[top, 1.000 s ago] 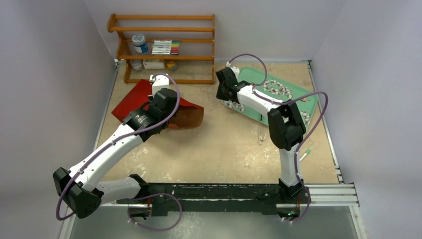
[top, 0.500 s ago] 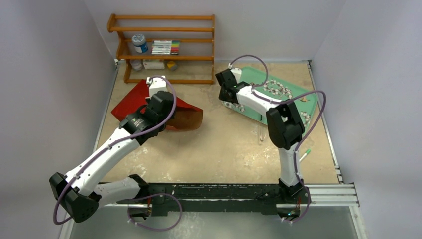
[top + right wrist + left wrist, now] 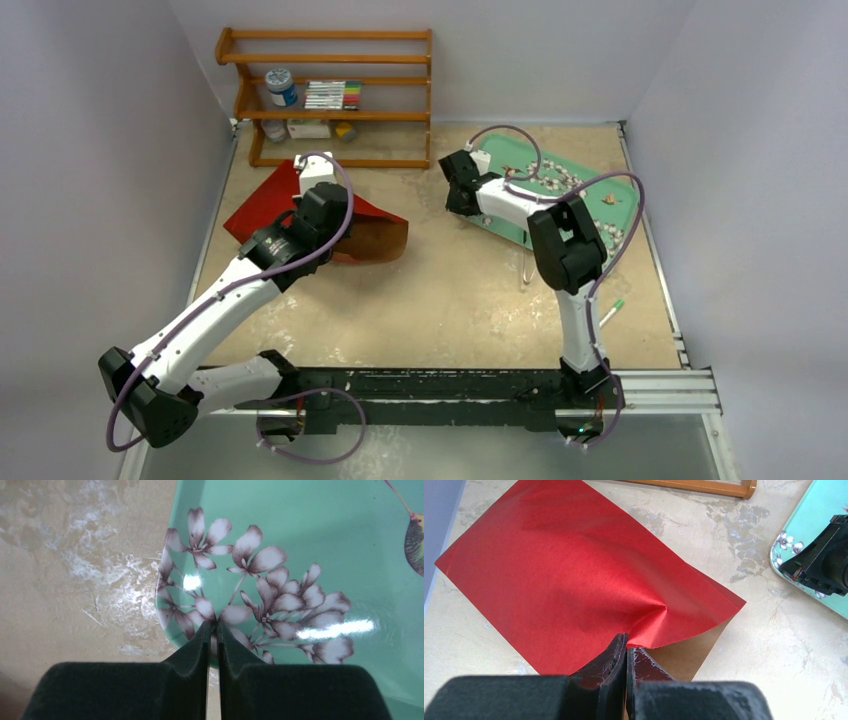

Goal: Take the fake bread out of the paper bag
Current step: Adjust the container at the center of the board.

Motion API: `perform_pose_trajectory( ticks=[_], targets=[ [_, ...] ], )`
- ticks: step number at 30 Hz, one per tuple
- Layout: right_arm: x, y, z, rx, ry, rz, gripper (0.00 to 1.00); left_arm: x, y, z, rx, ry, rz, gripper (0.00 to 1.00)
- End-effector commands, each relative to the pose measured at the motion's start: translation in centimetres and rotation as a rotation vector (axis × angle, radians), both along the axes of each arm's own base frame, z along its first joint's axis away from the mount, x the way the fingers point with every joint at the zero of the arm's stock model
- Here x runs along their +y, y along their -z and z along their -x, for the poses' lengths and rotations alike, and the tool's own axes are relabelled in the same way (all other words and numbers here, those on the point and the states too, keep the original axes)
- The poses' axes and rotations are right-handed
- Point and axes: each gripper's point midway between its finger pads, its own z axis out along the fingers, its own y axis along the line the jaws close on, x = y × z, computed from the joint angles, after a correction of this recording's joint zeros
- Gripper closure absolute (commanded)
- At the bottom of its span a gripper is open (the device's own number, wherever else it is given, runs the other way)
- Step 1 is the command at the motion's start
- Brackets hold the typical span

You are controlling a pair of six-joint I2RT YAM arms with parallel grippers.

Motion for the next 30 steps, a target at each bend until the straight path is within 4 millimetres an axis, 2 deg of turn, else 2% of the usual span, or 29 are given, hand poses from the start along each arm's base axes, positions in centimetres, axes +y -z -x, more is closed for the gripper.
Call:
perform_pose_trajectory(
  ticks=[1, 7, 14, 18, 23, 25, 30],
  targets=[
    [1.1, 0.7, 1.1, 0.035, -0.059, -0.045, 0.90, -0.1, -1.1, -0.1, -0.041, -0.013, 0.062, 1.00],
    [2.7, 2.0, 4.6, 0.095, -0.160, -0.080, 0.90, -0.1, -1.3, -0.2, -0.050, -0.017, 0.063, 1.00],
    [4.4, 1.8, 8.0, 0.115, -0.199, -0.084, 0.90, -0.2, -1.1, -0.2, -0.048, -0.017, 0.072, 1.00],
    [4.1, 0.3, 8.0, 0.077, -0.176, -0.054, 0.90, 0.0, -1.2, 0.1, -0.048, -0.019, 0.075, 1.00],
    [2.3, -4.4, 6.0, -0.058, -0.104, 0.020, 0.87, 0.1, -0.6, 0.5, -0.032, -0.017, 0.074, 1.00],
    [2.0, -6.5, 5.3, -0.105, -0.105, 0.041, 0.81, 0.1, -0.6, 0.5, -0.031, -0.017, 0.078, 1.00],
    [0.9, -12.0, 3.9, -0.259, -0.101, 0.079, 0.37, 0.3, -0.8, 0.6, -0.034, -0.021, 0.069, 1.00]
  ],
)
